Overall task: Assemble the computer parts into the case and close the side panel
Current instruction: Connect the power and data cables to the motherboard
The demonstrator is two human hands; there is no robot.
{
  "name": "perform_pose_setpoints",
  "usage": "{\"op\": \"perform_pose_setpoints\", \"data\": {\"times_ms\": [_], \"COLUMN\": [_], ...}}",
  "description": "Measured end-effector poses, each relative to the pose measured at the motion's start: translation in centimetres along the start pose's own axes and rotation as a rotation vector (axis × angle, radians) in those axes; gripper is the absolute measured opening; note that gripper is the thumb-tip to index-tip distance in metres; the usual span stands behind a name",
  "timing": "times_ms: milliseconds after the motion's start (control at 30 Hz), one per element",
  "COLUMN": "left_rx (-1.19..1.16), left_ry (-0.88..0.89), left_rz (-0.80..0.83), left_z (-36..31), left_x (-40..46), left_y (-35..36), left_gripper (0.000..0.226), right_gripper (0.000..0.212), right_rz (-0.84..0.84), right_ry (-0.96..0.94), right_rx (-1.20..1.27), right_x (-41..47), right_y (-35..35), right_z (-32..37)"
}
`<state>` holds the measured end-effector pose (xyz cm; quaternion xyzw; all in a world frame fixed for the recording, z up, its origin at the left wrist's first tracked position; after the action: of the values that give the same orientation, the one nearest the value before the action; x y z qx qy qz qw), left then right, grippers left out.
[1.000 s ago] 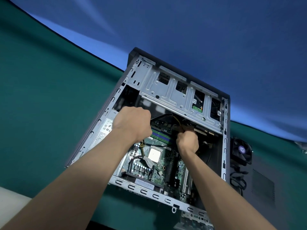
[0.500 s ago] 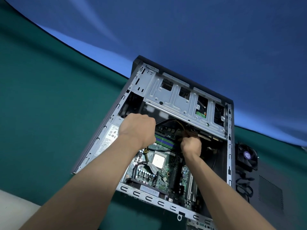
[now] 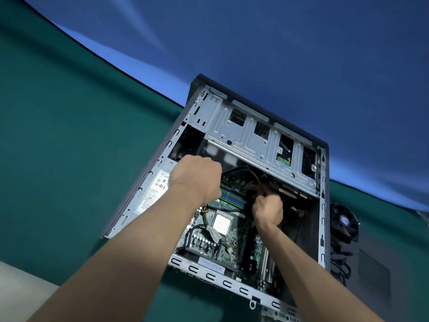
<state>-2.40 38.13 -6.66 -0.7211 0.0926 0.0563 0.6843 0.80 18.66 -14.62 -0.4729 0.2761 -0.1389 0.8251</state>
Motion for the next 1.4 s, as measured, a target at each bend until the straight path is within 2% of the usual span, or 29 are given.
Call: {"op": "perform_pose_setpoints", "data": {"times_ms": [67,167,300,467,633,833,1067,1400], "left_rx": [0.013,0.024,0.030,0.027,0.021,0.025,0.049,0.018], "left_ry": [0.022,0.040,0.037,0.027,0.032,0.030,0.033,0.025], "left_rz": [0.008,0.007,0.016,0.029,0.033,0.015,0.017,0.026], "left_z": [-0.1,-0.3,-0.2,-0.1,-0.1,-0.2,-0.4,-0.3], "left_x": [0.0,0.1,0.1,-0.1,0.0,0.0,-0.2,-0.2], "left_y": [0.0,0.1,0.1,0.1,0.0,-0.2,-0.2,-0.3], "left_gripper": [0.017,0.016,0.017,0.019,0.018,0.017,0.018,0.017], "right_gripper": [0.026,0.026,0.024,0.029,0.031,0.034,0.021,0.027], "right_rz": [-0.029,0.020,0.046,0.005,-0.029,-0.032,-0.036,-0.013], "right_ry": [-0.020,-0.089,-0.071,-0.117,-0.218,-0.231,-0.373,-0.398], "right_rx": [0.000,-0.054,-0.181,-0.183,-0.323,-0.377,-0.684,-0.607], "right_x": [0.0,0.2,0.5,0.3,-0.3,0.0,-0.1,0.5], "right_y": [-0.2,-0.1,-0.5,-0.6,-0.4,-0.7,-0.7,-0.7], "right_z": [0.2,0.8,1.0,1.0,1.1,1.3,2.5,1.7]}}
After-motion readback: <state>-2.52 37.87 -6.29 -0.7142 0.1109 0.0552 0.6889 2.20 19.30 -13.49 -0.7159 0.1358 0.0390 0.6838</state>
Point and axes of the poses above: each hand's wrist, its own x-axis towards the middle knuckle, its own y-axis out of the palm, z = x × y, the point moved 4 cm from there along x, towards the middle knuckle, and after that the axes turned 2 degrees about x, right-handed, at the moved point
